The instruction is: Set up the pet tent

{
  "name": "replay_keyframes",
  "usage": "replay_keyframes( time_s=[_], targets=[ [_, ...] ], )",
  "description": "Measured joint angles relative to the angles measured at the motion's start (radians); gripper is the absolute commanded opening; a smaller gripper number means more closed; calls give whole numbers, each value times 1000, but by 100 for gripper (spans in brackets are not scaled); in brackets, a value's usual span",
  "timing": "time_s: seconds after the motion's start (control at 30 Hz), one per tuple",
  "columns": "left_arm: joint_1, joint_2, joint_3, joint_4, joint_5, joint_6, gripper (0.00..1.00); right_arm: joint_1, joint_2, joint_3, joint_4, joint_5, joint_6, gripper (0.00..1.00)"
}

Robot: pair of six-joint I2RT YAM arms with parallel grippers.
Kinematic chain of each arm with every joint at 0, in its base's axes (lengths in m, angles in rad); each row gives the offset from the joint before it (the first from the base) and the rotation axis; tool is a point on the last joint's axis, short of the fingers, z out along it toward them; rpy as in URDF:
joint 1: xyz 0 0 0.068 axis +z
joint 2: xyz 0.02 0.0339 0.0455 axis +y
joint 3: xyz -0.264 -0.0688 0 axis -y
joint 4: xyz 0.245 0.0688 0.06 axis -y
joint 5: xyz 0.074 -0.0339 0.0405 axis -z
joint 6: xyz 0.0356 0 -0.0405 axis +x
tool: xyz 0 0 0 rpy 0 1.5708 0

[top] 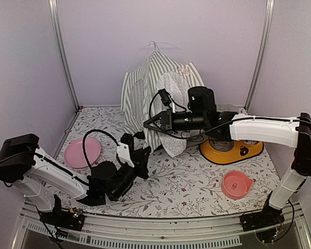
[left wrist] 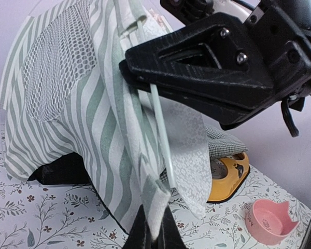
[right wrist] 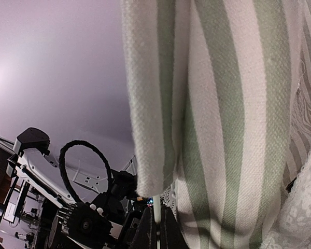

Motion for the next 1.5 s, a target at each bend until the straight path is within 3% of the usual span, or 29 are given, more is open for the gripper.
replay_keyframes(
  time_s=[1.5],
  targets=[
    [-4, 14, 5, -24, -13, 4, 0, 6, 28, -26, 34, 36, -50, 0]
  ],
)
